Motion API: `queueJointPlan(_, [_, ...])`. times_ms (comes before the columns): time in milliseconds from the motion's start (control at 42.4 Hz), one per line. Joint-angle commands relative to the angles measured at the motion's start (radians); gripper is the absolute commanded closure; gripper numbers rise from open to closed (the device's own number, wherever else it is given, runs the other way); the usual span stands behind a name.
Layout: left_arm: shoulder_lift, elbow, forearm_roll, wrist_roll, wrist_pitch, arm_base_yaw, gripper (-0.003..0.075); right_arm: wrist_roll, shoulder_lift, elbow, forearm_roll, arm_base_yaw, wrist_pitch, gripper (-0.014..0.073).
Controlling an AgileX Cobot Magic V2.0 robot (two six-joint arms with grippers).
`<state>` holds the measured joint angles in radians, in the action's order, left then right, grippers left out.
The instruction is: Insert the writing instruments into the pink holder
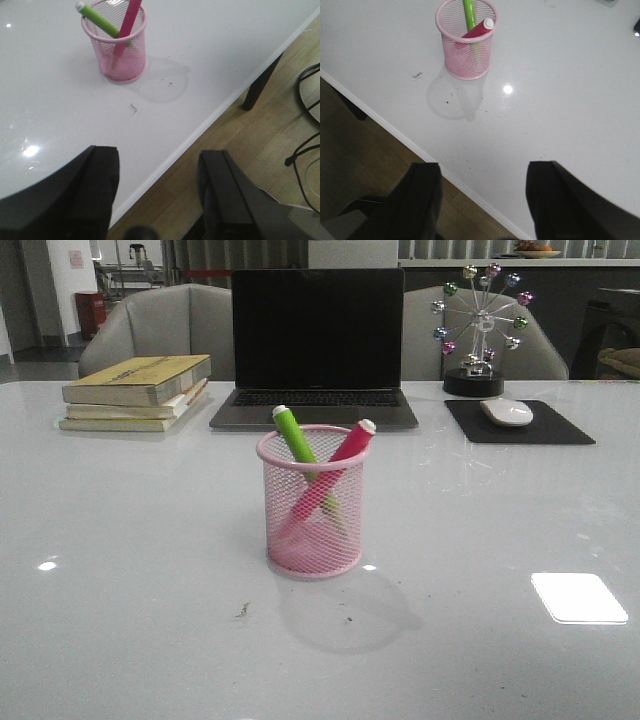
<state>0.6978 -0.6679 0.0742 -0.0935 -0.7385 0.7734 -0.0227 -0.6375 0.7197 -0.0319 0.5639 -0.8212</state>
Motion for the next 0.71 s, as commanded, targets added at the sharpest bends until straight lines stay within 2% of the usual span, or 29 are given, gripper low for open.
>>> queueJointPlan(0, [-0.005, -0.023, -0.028, 0.026, 0.067, -0.002, 0.0367, -0.003, 0.003, 0.025, 0.015, -0.006, 0.058, 0.0149])
queueJointPlan(259, [-0.005, -0.023, -0.036, 0.026, 0.088, -0.002, 0.0631, -0.003, 0.003, 0.025, 0.015, -0.006, 0.058, 0.0514])
queueJointPlan(283, [-0.005, -0.023, -0.036, 0.026, 0.088, -0.002, 0.0633, -0.003, 0.003, 0.025, 0.015, -0.006, 0.058, 0.0537])
queueJointPlan(684, [-0.005, -0.023, -0.036, 0.026, 0.088, -0.002, 0.0629, -0.003, 0.003, 0.025, 0.015, -0.006, 0.058, 0.0537])
